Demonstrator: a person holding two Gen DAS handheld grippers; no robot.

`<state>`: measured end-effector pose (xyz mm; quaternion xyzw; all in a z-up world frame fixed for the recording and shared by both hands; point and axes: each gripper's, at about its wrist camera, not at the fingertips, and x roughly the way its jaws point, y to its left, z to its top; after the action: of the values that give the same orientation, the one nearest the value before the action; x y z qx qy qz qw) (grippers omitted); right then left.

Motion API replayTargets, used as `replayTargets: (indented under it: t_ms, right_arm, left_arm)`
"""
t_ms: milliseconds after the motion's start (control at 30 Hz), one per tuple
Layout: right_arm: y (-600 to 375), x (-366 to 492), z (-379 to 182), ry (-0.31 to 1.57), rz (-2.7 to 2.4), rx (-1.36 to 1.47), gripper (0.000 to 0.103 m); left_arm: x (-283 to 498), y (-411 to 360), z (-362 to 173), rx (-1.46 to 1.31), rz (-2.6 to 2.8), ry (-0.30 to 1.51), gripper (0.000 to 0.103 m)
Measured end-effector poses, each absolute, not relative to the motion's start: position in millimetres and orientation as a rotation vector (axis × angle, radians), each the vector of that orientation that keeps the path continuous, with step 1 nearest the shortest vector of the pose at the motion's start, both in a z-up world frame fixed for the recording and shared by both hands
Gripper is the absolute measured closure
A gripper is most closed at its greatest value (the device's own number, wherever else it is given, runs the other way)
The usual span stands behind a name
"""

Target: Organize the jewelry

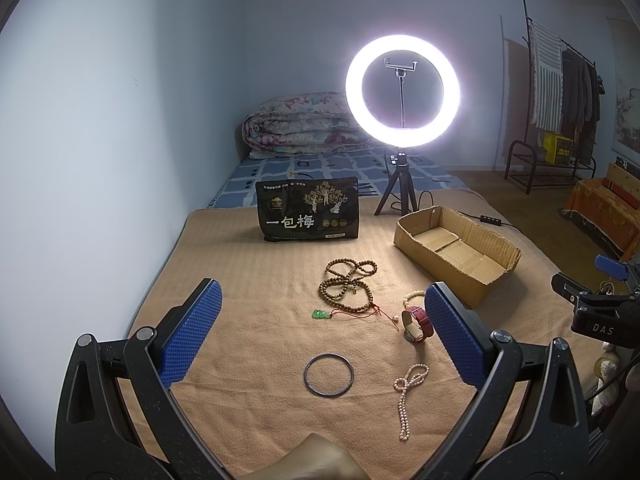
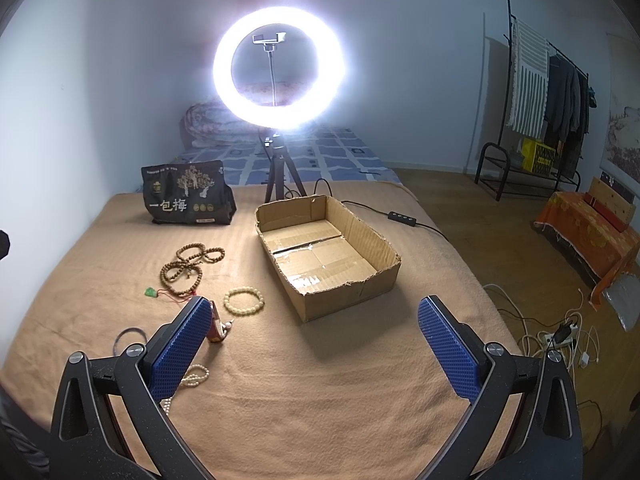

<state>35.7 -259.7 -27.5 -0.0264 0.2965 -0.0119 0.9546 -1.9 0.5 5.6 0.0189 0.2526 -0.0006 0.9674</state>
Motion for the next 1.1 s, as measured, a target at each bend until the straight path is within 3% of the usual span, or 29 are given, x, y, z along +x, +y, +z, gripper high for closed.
replayTargets:
  t_ms: [1100]
  right_arm:
    - [-255,41,-30,0.623,-0.014,-0.056,0.001]
  left_arm:
    - [17,16,-15,0.033,0.031,0.591,0.000]
